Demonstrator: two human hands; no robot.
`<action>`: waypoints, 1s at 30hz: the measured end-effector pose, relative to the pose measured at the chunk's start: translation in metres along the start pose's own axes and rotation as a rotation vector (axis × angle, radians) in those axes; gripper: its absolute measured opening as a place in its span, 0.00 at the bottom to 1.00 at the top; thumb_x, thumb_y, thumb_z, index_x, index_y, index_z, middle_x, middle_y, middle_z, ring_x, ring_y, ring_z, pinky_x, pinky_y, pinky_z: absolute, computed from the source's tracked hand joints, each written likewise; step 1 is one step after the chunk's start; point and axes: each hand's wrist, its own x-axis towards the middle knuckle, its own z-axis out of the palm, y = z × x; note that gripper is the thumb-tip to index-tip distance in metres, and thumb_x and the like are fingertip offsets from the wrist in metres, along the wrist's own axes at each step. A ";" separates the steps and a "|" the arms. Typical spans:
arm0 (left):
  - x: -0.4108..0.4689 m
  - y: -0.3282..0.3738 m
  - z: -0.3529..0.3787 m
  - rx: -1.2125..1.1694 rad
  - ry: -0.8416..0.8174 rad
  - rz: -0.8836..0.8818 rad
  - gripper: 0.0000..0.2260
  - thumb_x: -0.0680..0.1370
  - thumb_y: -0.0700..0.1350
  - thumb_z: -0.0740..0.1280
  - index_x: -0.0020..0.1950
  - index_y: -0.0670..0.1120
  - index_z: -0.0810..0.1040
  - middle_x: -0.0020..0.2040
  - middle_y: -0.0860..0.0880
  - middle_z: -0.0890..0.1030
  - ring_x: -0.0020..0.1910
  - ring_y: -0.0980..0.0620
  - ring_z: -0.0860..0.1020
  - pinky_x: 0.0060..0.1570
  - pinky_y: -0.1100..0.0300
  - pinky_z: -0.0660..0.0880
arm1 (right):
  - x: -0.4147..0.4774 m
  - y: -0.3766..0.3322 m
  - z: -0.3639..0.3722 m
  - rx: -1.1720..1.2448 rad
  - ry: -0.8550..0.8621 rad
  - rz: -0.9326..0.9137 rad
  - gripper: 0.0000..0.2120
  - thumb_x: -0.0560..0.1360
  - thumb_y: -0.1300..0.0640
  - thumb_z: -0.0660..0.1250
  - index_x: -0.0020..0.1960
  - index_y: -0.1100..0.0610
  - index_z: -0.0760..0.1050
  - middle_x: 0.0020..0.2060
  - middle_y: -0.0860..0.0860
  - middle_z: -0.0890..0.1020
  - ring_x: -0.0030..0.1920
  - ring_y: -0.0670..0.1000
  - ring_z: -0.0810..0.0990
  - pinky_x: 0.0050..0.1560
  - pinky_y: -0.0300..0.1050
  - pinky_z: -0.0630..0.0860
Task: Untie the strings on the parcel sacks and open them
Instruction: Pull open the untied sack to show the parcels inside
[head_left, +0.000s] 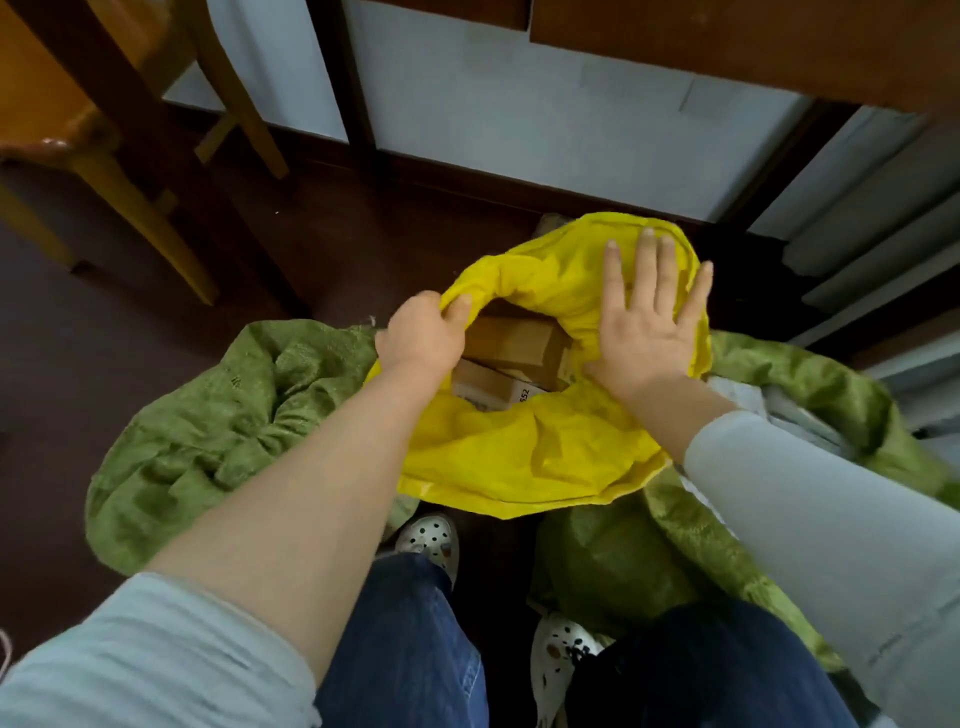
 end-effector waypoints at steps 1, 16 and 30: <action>0.001 -0.002 -0.004 -0.057 -0.016 -0.027 0.22 0.76 0.62 0.60 0.37 0.43 0.73 0.39 0.44 0.77 0.45 0.41 0.76 0.51 0.49 0.71 | -0.003 0.005 0.005 0.021 -0.050 0.062 0.56 0.67 0.53 0.73 0.74 0.53 0.31 0.75 0.59 0.36 0.75 0.61 0.37 0.66 0.69 0.34; 0.011 -0.039 -0.050 -0.933 0.131 -0.764 0.35 0.71 0.64 0.66 0.72 0.47 0.62 0.66 0.43 0.71 0.61 0.39 0.73 0.61 0.42 0.72 | -0.005 0.061 0.012 0.667 -0.172 0.219 0.28 0.72 0.65 0.64 0.70 0.51 0.67 0.71 0.56 0.60 0.70 0.59 0.58 0.71 0.49 0.56; -0.057 -0.007 -0.006 -0.312 0.181 -0.806 0.40 0.67 0.67 0.68 0.68 0.40 0.65 0.68 0.40 0.64 0.68 0.41 0.62 0.66 0.50 0.60 | -0.052 0.014 0.000 1.381 -0.530 1.064 0.19 0.74 0.59 0.69 0.61 0.61 0.66 0.45 0.60 0.77 0.40 0.57 0.79 0.38 0.52 0.80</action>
